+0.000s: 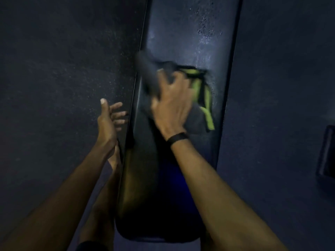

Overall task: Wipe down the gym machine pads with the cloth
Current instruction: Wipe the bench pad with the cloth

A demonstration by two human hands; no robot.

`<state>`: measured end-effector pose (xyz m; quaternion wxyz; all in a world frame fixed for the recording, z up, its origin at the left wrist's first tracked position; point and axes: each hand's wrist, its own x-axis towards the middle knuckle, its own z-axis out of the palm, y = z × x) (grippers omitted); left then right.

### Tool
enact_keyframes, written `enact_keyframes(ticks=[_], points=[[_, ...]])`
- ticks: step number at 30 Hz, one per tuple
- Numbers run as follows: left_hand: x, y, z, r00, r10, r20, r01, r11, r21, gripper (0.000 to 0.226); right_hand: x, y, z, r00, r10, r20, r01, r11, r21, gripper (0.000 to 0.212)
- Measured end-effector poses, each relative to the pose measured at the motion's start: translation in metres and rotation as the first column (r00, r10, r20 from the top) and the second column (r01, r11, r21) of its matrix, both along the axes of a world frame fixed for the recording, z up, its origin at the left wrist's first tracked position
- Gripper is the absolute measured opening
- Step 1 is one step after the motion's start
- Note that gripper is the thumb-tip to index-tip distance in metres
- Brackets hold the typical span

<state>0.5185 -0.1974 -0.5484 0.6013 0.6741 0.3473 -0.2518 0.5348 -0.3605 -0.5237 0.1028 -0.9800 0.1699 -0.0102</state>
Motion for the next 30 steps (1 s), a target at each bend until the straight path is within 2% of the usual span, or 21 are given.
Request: enact_keyframes(ticks=[2,4,5,7,9,11,13,14,16,18,20,22,24,26,30], points=[[0.007,-0.006,0.004,0.993,0.117,0.018,-0.117,0.993,0.002,0.061,-0.044,0.028,0.012,0.95,0.291,-0.109,-0.285,0.956,0.073,0.072],[0.015,-0.01,0.006,0.986,0.166,0.029,-0.166,0.986,0.017,0.063,-0.111,0.022,0.019,0.898,0.399,-0.186,-0.377,0.915,0.145,0.077],[0.021,-0.012,0.008,0.99,0.141,0.029,-0.142,0.989,0.039,0.065,-0.139,0.007,0.021,0.902,0.388,-0.191,-0.361,0.919,0.159,0.077],[0.032,-0.021,0.012,0.995,0.086,0.043,-0.09,0.991,0.097,0.065,-0.171,-0.031,0.022,0.95,0.196,-0.242,-0.171,0.978,0.119,0.071],[0.044,-0.04,0.019,0.997,0.037,0.068,-0.047,0.989,0.143,0.061,-0.155,-0.065,0.018,0.969,-0.137,-0.206,0.142,0.99,0.012,0.064],[0.058,-0.062,0.023,0.998,-0.013,0.057,0.001,0.979,0.206,0.064,-0.1,-0.092,0.011,0.912,-0.392,-0.126,0.406,0.905,0.129,0.06],[0.079,-0.086,0.023,0.999,-0.045,0.024,0.037,0.962,0.269,0.073,-0.018,-0.124,-0.002,0.862,-0.505,-0.042,0.489,0.807,0.33,0.06],[0.092,-0.097,0.021,0.999,-0.048,0.004,0.045,0.955,0.293,0.076,0.023,-0.141,-0.01,0.837,-0.546,-0.036,0.517,0.768,0.377,0.06],[0.116,-0.114,0.02,0.998,-0.048,-0.031,0.056,0.93,0.362,0.078,0.088,-0.164,-0.015,0.823,-0.564,-0.062,0.541,0.747,0.387,0.063],[0.131,-0.124,0.019,0.996,-0.07,-0.062,0.09,0.887,0.452,0.077,0.092,-0.167,-0.012,0.863,-0.496,-0.091,0.493,0.792,0.358,0.067],[0.137,-0.129,0.016,0.993,-0.074,-0.09,0.111,0.833,0.542,0.075,0.037,-0.15,-0.003,0.912,-0.392,-0.124,0.409,0.834,0.37,0.07],[0.137,-0.131,0.015,0.991,-0.061,-0.121,0.122,0.793,0.596,0.075,-0.046,-0.118,0.014,0.902,-0.367,-0.227,0.43,0.814,0.392,0.072],[0.138,-0.134,0.014,0.99,-0.049,-0.131,0.121,0.769,0.628,0.075,-0.093,-0.095,0.029,0.868,-0.394,-0.302,0.486,0.8,0.352,0.073],[0.14,-0.138,0.013,0.99,-0.039,-0.135,0.12,0.731,0.672,0.076,-0.075,-0.104,0.022,0.855,-0.423,-0.301,0.509,0.797,0.326,0.073],[0.142,-0.139,0.012,0.99,-0.032,-0.14,0.124,0.679,0.723,0.077,0.056,-0.15,-0.003,0.865,-0.47,-0.174,0.499,0.779,0.379,0.066]])
